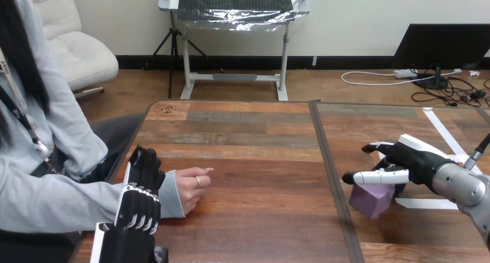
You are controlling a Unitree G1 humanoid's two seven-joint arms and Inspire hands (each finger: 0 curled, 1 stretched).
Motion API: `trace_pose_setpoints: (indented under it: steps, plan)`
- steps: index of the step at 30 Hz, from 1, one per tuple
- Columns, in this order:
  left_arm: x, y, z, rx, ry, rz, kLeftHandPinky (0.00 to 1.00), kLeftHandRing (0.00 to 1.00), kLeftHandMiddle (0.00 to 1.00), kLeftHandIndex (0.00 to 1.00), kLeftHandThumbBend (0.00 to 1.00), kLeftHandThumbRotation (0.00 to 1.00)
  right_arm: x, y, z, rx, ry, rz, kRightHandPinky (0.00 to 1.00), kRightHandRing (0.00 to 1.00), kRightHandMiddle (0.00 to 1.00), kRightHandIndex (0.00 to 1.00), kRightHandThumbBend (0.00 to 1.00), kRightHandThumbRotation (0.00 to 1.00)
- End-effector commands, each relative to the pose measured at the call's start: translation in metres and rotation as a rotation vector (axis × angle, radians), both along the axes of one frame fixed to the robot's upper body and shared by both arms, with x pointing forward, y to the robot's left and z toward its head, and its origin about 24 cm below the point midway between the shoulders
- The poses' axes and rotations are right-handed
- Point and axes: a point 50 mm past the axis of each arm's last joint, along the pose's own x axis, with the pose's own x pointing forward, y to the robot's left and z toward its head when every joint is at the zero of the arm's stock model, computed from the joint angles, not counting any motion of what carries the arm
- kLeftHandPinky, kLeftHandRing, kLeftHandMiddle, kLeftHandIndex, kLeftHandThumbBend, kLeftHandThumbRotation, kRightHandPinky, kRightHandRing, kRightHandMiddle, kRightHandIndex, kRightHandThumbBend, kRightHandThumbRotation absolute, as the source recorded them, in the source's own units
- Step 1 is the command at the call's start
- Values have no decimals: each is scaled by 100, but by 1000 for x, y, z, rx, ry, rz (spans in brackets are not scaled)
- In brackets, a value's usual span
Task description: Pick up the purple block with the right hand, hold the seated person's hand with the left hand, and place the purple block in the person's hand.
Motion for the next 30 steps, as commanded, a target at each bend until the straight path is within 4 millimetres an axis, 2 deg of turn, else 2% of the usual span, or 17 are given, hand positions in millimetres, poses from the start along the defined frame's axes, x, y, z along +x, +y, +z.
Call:
trace_pose_setpoints:
  steps: [1, 4, 8, 18, 21, 22, 23, 26, 30]
  plan:
    - [20, -2, 18, 5, -115, -25, 99, 100, 100, 99, 100, 73, 5, -1, 13, 5, -72, 19, 36, 36, 40, 93, 100, 65]
    - [20, -2, 18, 9, -119, -26, 98, 100, 100, 99, 100, 73, 3, 0, 11, 6, -76, 20, 29, 23, 28, 93, 100, 65]
    - [21, -1, 19, 8, -120, -33, 98, 100, 100, 99, 100, 73, 2, 0, 9, 2, -79, 24, 24, 16, 22, 93, 100, 64]
    - [23, 1, 20, -2, -128, -36, 100, 100, 100, 100, 100, 73, -4, 1, 0, 0, -75, 21, 17, 14, 20, 93, 100, 61]
    - [23, 2, 20, -3, -128, -33, 100, 100, 100, 100, 100, 73, -6, 1, -3, -10, -74, 21, 22, 23, 28, 93, 100, 59]
    - [23, 2, 20, -2, -130, -32, 100, 100, 100, 100, 100, 73, -6, 2, -4, -11, -74, 21, 38, 45, 50, 93, 100, 57]
    - [23, 3, 21, -1, -130, -32, 100, 100, 100, 100, 100, 73, -6, 2, -4, -12, -75, 20, 46, 53, 57, 93, 100, 57]
    - [24, 3, 21, 2, -134, -30, 99, 100, 100, 99, 100, 73, -7, 3, -7, -11, -68, 12, 64, 73, 74, 93, 100, 55]
    - [25, 4, 21, 2, -141, -30, 99, 100, 100, 99, 100, 73, -8, 4, -10, -19, -60, -2, 81, 88, 88, 94, 100, 53]
